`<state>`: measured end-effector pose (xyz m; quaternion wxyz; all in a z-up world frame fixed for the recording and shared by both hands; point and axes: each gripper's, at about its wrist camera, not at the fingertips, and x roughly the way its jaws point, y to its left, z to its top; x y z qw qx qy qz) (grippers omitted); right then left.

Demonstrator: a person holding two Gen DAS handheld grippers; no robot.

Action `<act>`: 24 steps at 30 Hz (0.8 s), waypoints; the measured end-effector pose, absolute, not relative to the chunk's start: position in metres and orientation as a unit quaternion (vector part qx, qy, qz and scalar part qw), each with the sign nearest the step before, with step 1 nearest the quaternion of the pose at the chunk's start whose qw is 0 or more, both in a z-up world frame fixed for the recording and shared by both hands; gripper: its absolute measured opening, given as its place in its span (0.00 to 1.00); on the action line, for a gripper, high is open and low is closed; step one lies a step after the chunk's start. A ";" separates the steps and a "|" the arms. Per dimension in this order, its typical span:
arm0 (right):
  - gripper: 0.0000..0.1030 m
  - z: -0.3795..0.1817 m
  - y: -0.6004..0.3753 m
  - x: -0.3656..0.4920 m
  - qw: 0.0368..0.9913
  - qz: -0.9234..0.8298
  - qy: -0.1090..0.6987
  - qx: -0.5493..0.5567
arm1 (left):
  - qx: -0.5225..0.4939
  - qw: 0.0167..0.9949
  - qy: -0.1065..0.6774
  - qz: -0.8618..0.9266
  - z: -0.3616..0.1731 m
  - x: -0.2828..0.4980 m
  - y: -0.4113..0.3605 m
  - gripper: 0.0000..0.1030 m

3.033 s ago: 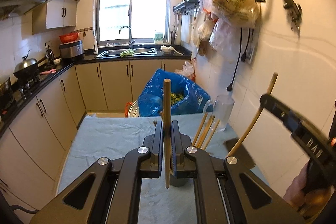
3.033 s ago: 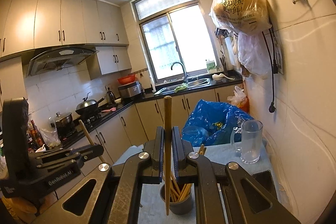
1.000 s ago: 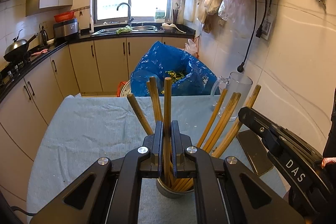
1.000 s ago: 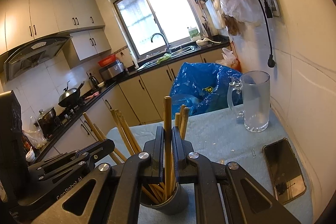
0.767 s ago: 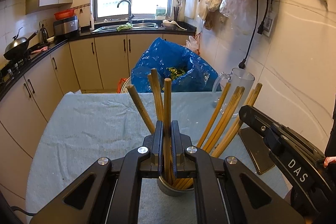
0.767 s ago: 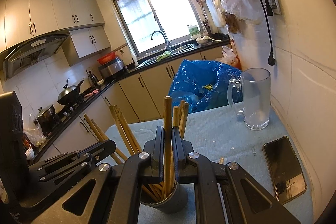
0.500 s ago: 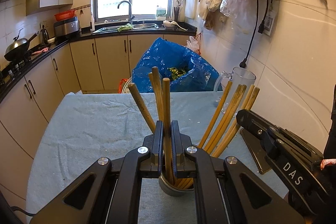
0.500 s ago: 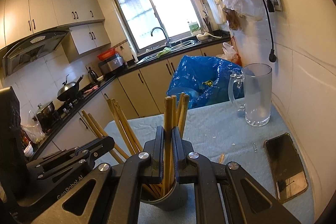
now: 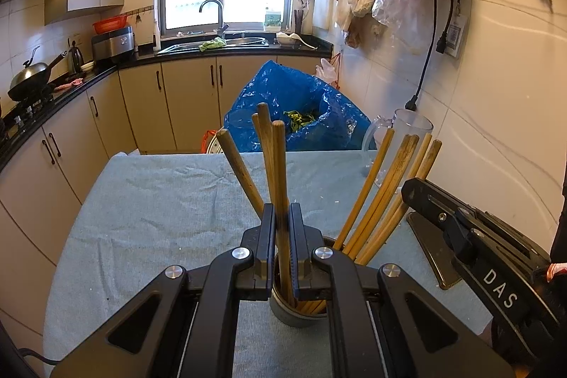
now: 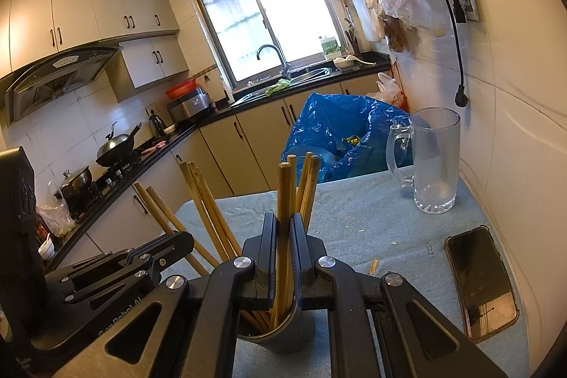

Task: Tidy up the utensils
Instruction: 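Lower the chopsticks into the cup and push them down among the others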

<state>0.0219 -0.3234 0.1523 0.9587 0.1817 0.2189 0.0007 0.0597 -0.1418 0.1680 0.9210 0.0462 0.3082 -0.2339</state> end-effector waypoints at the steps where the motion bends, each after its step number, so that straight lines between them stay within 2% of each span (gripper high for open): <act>1: 0.08 0.152 -0.323 0.022 0.959 0.001 0.219 0.182 | 0.046 0.921 0.308 -0.234 0.168 0.059 -0.142 0.06; 24: 0.08 0.152 -0.324 0.018 0.958 -0.001 0.220 0.183 | 0.044 0.921 0.311 -0.229 0.164 0.057 -0.141 0.06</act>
